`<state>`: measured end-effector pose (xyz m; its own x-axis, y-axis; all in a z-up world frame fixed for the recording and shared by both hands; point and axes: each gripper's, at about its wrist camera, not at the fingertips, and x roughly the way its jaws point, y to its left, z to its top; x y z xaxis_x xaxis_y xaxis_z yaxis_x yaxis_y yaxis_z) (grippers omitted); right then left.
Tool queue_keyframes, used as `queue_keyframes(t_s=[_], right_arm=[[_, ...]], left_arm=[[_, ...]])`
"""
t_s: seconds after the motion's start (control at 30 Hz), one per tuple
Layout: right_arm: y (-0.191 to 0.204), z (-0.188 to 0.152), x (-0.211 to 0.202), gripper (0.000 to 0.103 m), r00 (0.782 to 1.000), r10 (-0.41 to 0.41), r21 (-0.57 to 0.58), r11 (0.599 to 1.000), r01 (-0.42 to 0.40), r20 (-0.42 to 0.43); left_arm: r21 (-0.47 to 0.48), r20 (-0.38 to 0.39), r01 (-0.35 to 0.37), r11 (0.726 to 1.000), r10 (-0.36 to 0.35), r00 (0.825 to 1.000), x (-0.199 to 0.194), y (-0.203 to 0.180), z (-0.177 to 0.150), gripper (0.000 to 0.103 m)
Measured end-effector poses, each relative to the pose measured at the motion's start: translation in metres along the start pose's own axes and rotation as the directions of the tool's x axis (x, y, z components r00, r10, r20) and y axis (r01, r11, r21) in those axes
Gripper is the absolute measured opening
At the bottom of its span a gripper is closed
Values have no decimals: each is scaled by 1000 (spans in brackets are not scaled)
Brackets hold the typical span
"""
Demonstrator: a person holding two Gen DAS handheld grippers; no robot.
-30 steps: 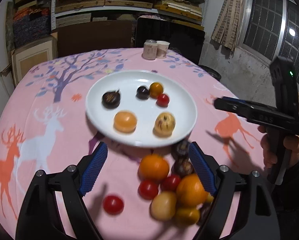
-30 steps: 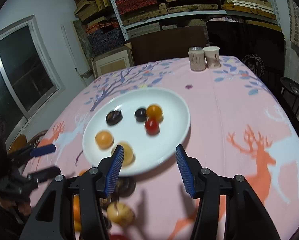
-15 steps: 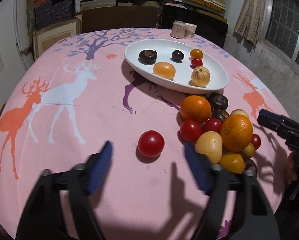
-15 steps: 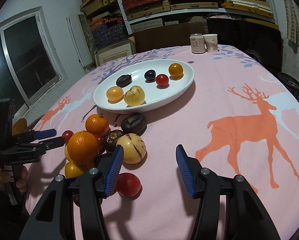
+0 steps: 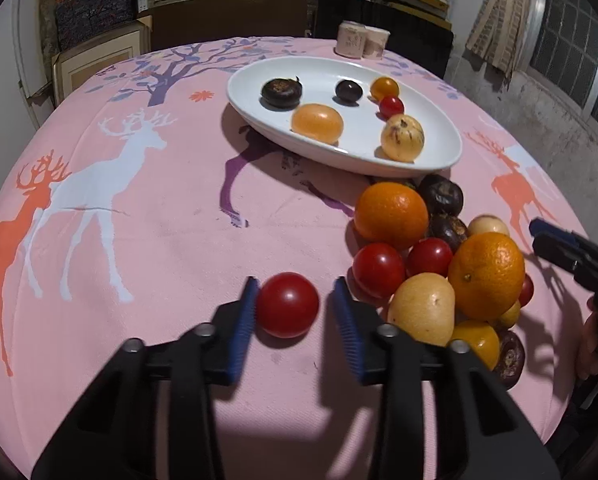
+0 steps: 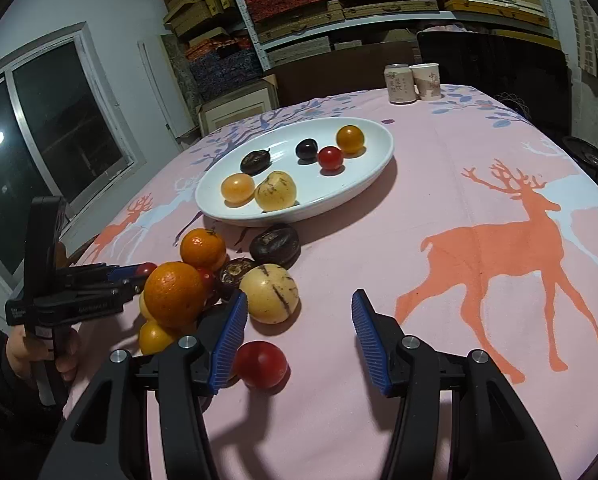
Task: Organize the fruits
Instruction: 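Grasp a red tomato with the left tool while the right tool grasps another red tomato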
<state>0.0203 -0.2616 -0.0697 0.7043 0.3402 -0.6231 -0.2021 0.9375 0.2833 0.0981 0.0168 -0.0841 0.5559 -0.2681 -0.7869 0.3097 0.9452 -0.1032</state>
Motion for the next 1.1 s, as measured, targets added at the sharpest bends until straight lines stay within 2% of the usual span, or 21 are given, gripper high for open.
queue_keyframes(t_s=[0.13,0.2,0.27,0.37,0.67,0.9,0.93,0.97,1.1], right_arm=[[6,-7,-2,55,1000,5,-34,999,-6,-19],[11,-13,-4,54,999,7,-64,998,-9,-34],[17,-20,-4,45,998,5,-99,995,-11,-61],[25,-29,-4,41,996,-18,-150,989,5,-91],[37,-26,7,41,990,-74,-217,975,47,-120],[37,-22,17,40,987,-74,-215,976,42,-144],[36,-22,18,38,987,-65,-208,978,33,-150],[36,-21,18,31,987,-52,-207,978,20,-150],[36,-22,15,30,991,-39,-209,978,12,-128]], left_arm=[[-41,66,16,999,-13,998,-12,7,-1,29],[-31,69,10,999,-8,998,-13,5,-1,29],[-32,72,12,999,-9,997,-14,4,-1,29],[-39,74,15,999,-12,997,-14,5,-1,29],[-32,75,23,999,-21,997,-15,4,-4,29],[-32,77,24,999,-22,997,-15,4,-4,29],[-31,77,24,999,-22,997,-15,4,-4,29],[-32,76,25,999,-23,997,-15,4,-4,29],[-33,79,24,999,-22,997,-16,4,-4,29]])
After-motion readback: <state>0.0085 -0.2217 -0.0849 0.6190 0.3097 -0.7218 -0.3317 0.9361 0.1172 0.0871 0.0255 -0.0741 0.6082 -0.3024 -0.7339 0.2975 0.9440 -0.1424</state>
